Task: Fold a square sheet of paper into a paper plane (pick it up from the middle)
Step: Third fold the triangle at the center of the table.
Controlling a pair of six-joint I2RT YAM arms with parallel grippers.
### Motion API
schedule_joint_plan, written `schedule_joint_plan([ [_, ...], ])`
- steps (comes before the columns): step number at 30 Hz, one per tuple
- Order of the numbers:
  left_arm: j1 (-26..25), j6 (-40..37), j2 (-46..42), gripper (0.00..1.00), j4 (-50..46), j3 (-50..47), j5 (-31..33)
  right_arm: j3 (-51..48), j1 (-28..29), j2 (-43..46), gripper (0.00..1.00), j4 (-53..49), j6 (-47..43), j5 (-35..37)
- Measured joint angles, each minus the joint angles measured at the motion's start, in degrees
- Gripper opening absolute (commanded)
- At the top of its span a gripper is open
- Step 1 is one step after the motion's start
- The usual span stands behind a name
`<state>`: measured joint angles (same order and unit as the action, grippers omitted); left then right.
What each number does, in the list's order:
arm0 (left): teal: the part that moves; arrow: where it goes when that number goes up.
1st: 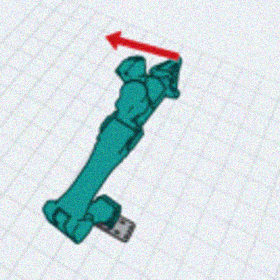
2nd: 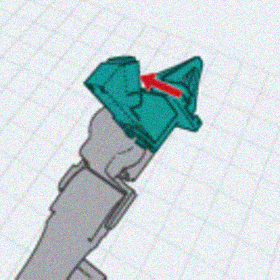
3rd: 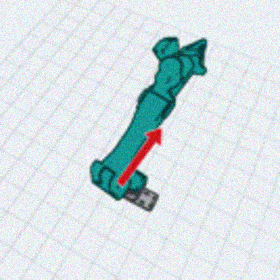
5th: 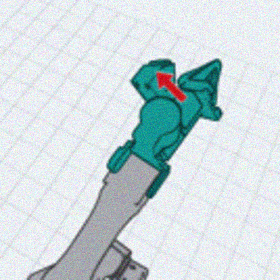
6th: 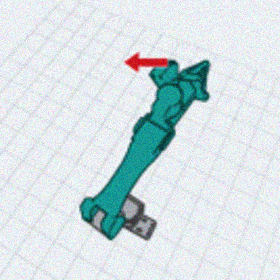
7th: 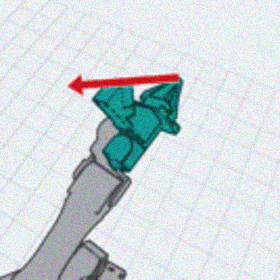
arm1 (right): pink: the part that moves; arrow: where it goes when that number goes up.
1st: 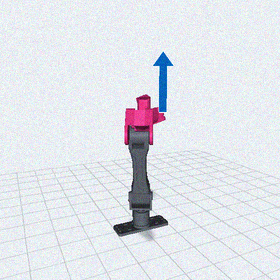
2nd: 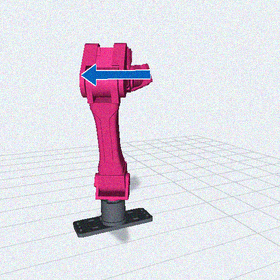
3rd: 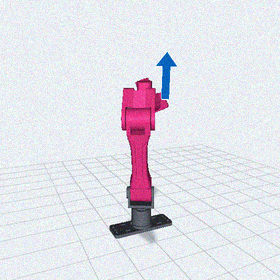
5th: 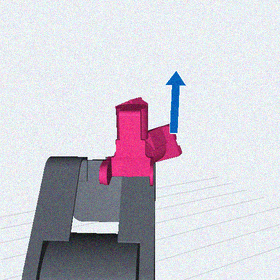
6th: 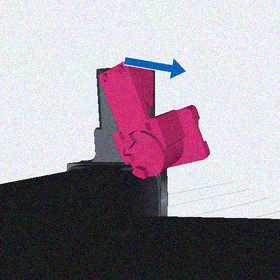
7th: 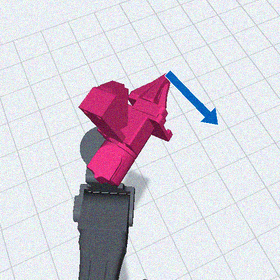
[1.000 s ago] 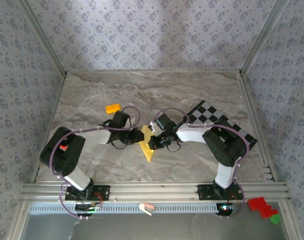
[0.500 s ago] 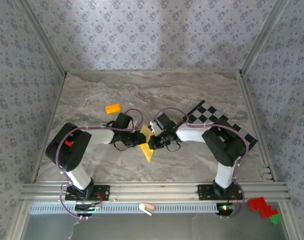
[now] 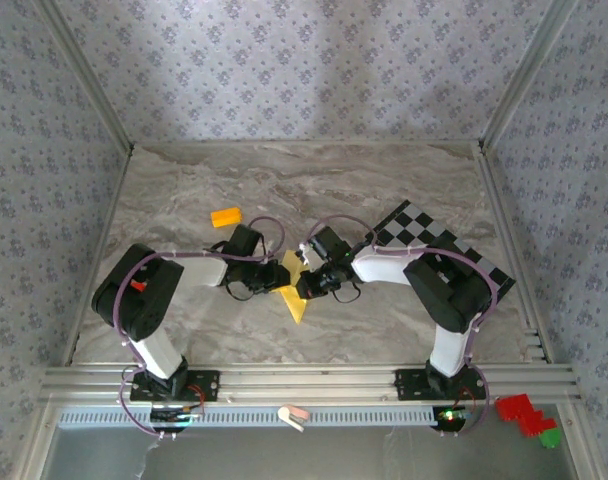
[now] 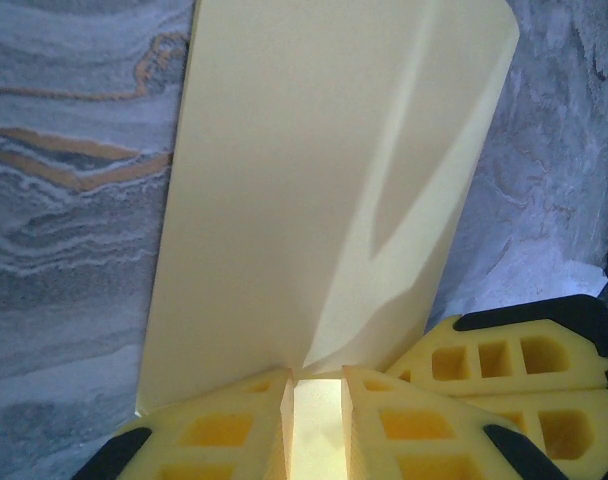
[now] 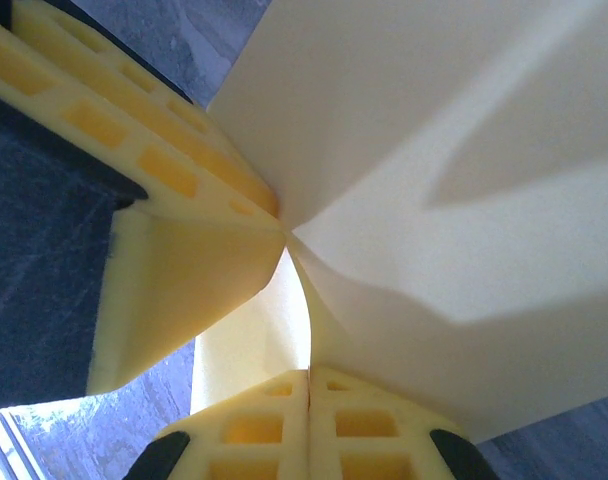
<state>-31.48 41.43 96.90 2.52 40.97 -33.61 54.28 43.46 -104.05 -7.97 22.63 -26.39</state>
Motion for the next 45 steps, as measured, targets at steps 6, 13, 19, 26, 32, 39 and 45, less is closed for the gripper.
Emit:
schedule_joint_plan([
  [6,0.26,-0.07,0.39,0.20,0.02,0.09,-0.46,0.22,0.00,0.00,0.04,-0.39,-0.22,0.04],
  [13,0.24,-0.46,0.42,0.19,-0.26,0.24,-0.48,0.20,0.00,0.00,0.05,-0.42,-0.22,0.15],
  [19,0.17,-0.50,0.37,0.21,-1.07,0.76,-0.46,0.20,0.00,0.00,0.03,-0.39,-0.22,0.17],
  [26,-0.42,-0.94,-0.90,0.22,-2.84,1.44,0.26,0.20,0.00,0.00,0.02,-0.39,-0.22,0.20],
  [32,-0.46,-0.94,-4.50,0.22,-3.39,1.46,0.39,0.13,0.00,0.00,0.02,-0.35,-0.22,0.17],
  [39,-0.46,-0.92,-3.61,0.22,-3.82,1.46,0.44,-0.13,0.00,0.07,0.02,0.09,-0.20,0.13],
  [45,-0.57,-0.92,-1.14,0.22,-3.58,1.07,0.44,-0.13,-0.09,0.07,0.02,0.09,-0.22,0.02],
])
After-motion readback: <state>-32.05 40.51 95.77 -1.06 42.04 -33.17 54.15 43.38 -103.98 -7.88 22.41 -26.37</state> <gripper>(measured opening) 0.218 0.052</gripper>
